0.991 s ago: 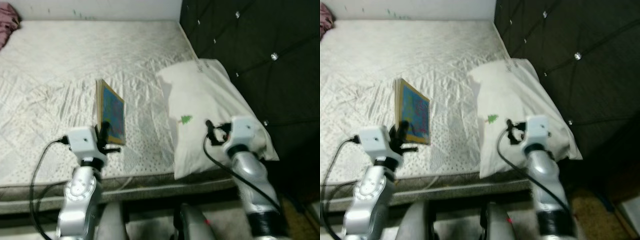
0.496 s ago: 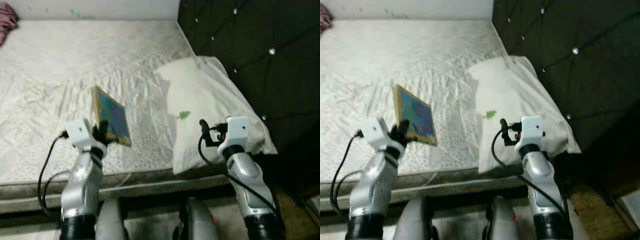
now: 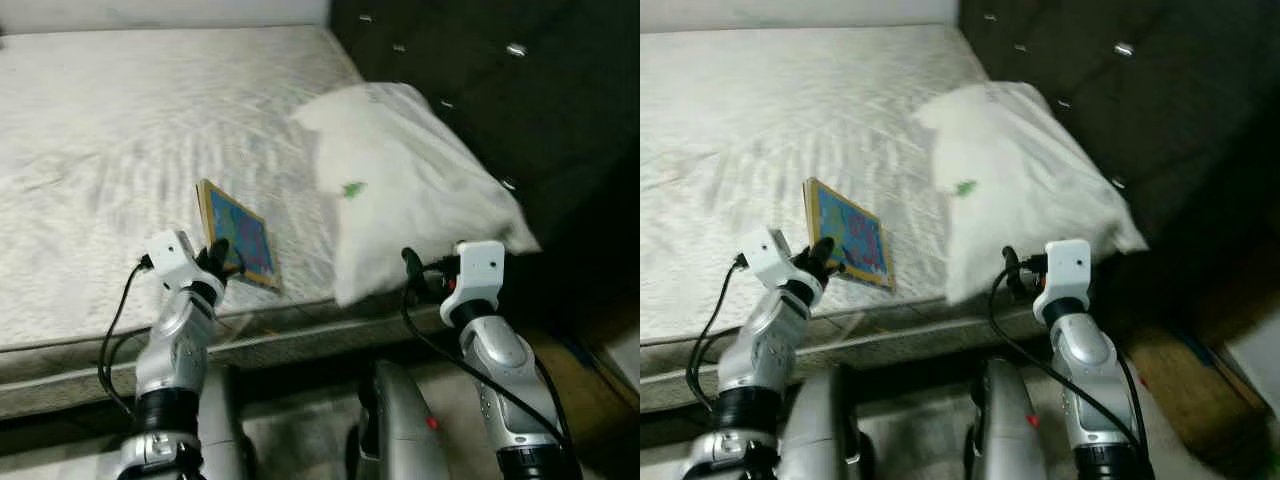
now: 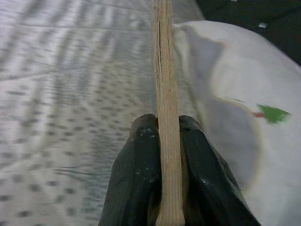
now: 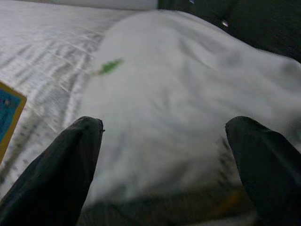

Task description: Clean up the room

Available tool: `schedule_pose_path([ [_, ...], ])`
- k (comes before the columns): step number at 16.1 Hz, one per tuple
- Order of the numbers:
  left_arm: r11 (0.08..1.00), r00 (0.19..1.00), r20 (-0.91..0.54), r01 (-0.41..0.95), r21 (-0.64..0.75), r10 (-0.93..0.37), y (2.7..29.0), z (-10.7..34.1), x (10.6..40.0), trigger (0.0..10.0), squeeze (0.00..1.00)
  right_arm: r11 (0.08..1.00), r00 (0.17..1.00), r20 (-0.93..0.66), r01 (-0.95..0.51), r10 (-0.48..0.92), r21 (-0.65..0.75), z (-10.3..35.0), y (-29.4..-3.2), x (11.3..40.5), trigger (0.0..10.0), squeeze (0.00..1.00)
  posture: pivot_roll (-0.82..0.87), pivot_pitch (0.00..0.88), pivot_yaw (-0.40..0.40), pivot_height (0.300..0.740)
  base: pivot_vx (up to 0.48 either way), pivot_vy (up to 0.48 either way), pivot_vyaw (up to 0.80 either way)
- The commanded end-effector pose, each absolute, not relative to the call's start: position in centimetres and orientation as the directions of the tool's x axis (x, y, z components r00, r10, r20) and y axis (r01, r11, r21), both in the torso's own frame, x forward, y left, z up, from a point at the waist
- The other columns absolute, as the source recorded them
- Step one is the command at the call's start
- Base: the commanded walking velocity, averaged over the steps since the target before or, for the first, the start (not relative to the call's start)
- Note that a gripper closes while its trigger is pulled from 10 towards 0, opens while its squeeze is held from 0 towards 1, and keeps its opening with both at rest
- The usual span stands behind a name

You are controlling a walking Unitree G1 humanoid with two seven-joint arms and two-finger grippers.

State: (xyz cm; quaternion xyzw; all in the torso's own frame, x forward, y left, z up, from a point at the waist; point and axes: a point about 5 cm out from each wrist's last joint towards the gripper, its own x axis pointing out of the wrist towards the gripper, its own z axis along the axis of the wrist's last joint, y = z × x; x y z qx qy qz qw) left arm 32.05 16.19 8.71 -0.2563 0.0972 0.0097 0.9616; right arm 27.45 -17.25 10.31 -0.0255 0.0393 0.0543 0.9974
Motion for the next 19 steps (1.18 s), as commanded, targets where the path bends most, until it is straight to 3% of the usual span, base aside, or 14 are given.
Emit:
schedule_pose_path([
  [1, 0.863, 0.991, -0.122, -0.020, -0.504, -0.049, 16.0, 10.0, 32.7, 10.0, 0.00, 0.992, 0.990, -0.074, -0.120, 0.117, -0.044, 10.8, -17.3, 27.4, 10.0, 0.00, -0.10, 0.120, -0.037, 0.558, 0.000, 0.000, 0.00],
  [4, 0.835, 0.992, -0.097, 0.010, -0.550, -0.076, 16.1, 10.3, 33.8, 10.0, 0.00, 0.984, 0.982, -0.065, -0.176, 0.175, -0.021, 11.3, -16.6, 26.5, 10.0, 0.00, -0.12, 0.157, -0.045, 0.523, 0.000, 0.000, 0.00],
  [10, 0.771, 0.989, -0.124, -0.016, -0.637, -0.081, 15.9, 9.2, 35.0, 10.0, 0.00, 0.979, 0.979, -0.084, -0.191, 0.185, -0.072, 12.0, -17.6, 24.8, 10.0, 0.00, -0.19, 0.193, -0.057, 0.523, 0.000, 0.000, 0.00],
  [14, 0.621, 0.978, -0.118, 0.016, -0.784, -0.174, 14.1, 9.2, 35.9, 10.0, 0.00, 0.973, 0.976, -0.066, -0.212, 0.207, -0.095, 13.2, -17.5, 23.6, 10.0, 0.00, -0.22, 0.206, -0.068, 0.523, 0.000, 0.000, 0.00],
  [19, 0.614, 0.943, -0.193, 0.015, -0.789, -0.271, 11.8, 8.7, 36.3, 10.0, 0.00, 0.963, 0.970, -0.073, -0.241, 0.233, -0.124, 13.8, -17.4, 22.7, 10.0, 0.00, -0.25, 0.214, -0.075, 0.523, 0.000, 0.000, 0.00],
])
